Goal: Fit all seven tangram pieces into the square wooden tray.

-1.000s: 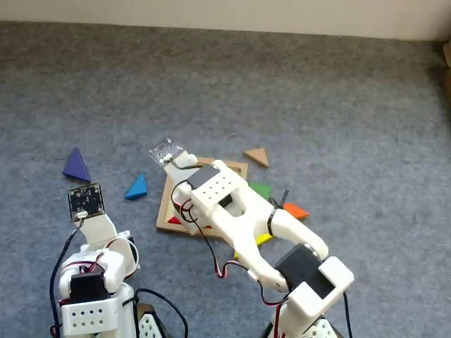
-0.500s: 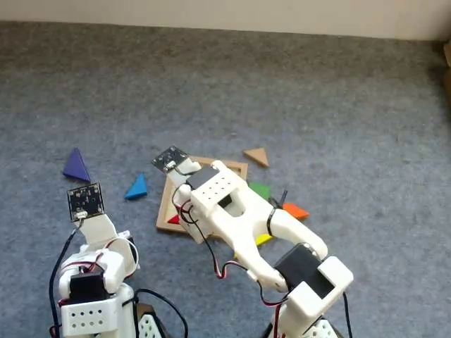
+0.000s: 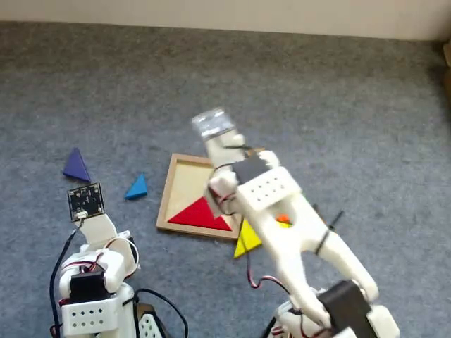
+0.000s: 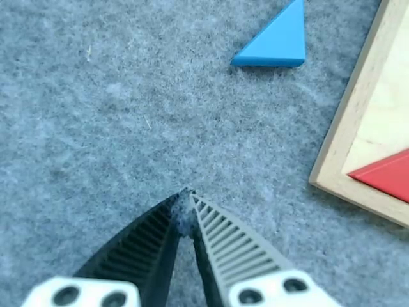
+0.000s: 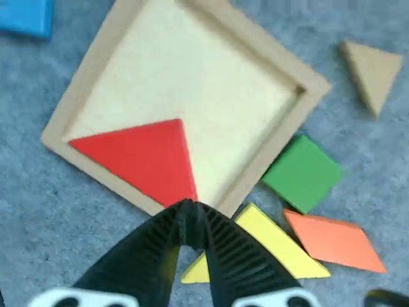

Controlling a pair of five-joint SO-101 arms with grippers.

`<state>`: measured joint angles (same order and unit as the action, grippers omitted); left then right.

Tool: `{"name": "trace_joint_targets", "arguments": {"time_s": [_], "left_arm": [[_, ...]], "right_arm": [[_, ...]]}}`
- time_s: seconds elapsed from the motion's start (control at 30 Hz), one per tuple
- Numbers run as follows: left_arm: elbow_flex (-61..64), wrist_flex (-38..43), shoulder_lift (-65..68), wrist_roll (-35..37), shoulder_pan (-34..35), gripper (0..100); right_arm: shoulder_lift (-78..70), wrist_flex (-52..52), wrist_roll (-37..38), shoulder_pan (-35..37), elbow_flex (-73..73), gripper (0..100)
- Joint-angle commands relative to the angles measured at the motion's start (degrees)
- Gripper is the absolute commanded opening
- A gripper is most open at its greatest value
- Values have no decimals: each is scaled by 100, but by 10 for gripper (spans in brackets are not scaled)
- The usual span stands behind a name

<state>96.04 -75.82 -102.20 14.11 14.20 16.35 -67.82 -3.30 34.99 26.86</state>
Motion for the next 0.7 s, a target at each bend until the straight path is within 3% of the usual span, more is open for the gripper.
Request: {"name": "trace_joint_targets", "arguments": {"time_s": [0.0,0.2,0.37,0.47,0.67], "left_arm": [[110,-26,-242,44,92,6],[110,-26,-242,44,84,6],[110,-26,-242,44,75,6],[110,-26,-242,44,75,6],[110,-26,-242,44,84,6]], "right_arm": [[611,31,-1029,-462,-66,11],[637,488,-2391,-426,312,11],[646,435,-3982,-418,725,11],[593,462,-4484,-409,963,31],[593,479,-5116,-400,1209,337]]}}
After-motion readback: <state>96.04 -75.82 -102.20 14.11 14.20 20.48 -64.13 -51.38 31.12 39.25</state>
